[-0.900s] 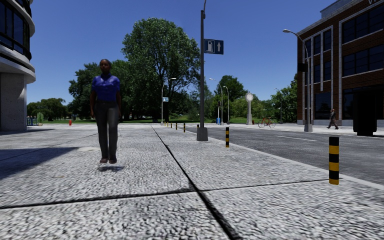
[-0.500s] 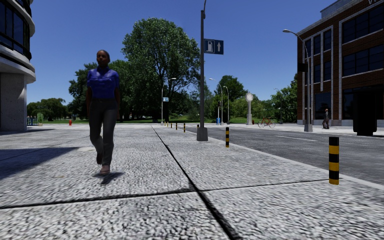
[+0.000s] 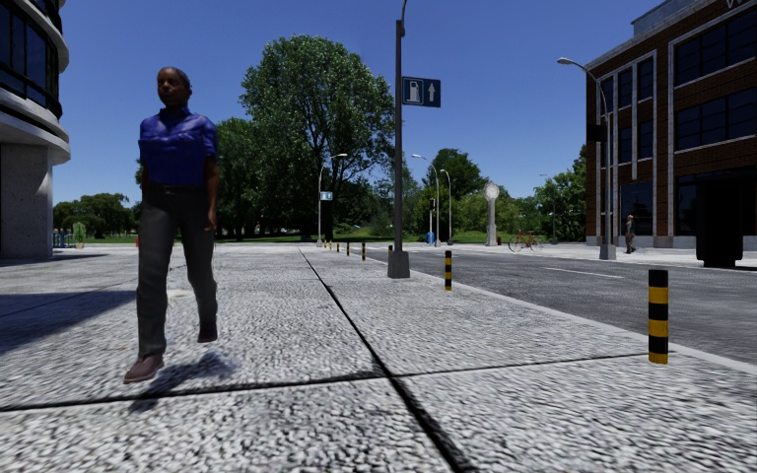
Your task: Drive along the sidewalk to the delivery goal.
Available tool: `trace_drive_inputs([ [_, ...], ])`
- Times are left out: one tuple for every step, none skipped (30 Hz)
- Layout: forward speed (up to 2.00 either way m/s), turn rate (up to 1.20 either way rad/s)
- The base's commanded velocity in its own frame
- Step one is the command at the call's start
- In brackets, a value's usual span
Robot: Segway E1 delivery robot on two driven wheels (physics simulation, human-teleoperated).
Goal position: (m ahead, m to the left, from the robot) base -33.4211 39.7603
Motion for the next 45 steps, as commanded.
trace_drive_inputs([
  [0.00, 0.00],
  [0.00, 0.00],
  [0.00, 0.00],
  [0.00, -0.16],
  [0.00, -0.33],
  [0.00, -0.41],
  [0.00, -0.43],
  [0.00, -0.43],
  [0.00, -0.44],
  [0.00, -0.44],
  [0.00, -0.44],
  [0.00, -0.45],
  [0.00, -0.45],
  [0.00, -0.45],
  [0.00, -0.45],
  [0.00, -0.45],
  [0.00, -0.45],
  [0.00, -0.45],
  [0.00, -0.45],
  [0.00, -0.45],
  [0.00, -0.45],
  [0.00, -0.45],
  [0.00, -0.45],
  [0.00, -0.44],
  [0.00, -0.44],
  [0.00, -0.41],
  [0.00, -0.41],
  [0.00, 0.00],
  [0.96, 0.00],
  [2.00, 0.00],
  [2.00, 0.00],
  [2.00, 0.00],
  [2.00, 0.00],
  [2.00, 0.00],
  [2.00, 0.00],
  [2.00, 0.00],
  [2.00, 0.00],
  [2.00, 0.00],
  [2.00, 0.00],
  [2.00, 0.00],
  [2.00, 0.00],
  [2.00, 0.00],
  [2.00, 0.00],
  [2.00, 0.00],
  [2.00, 0.00],
])
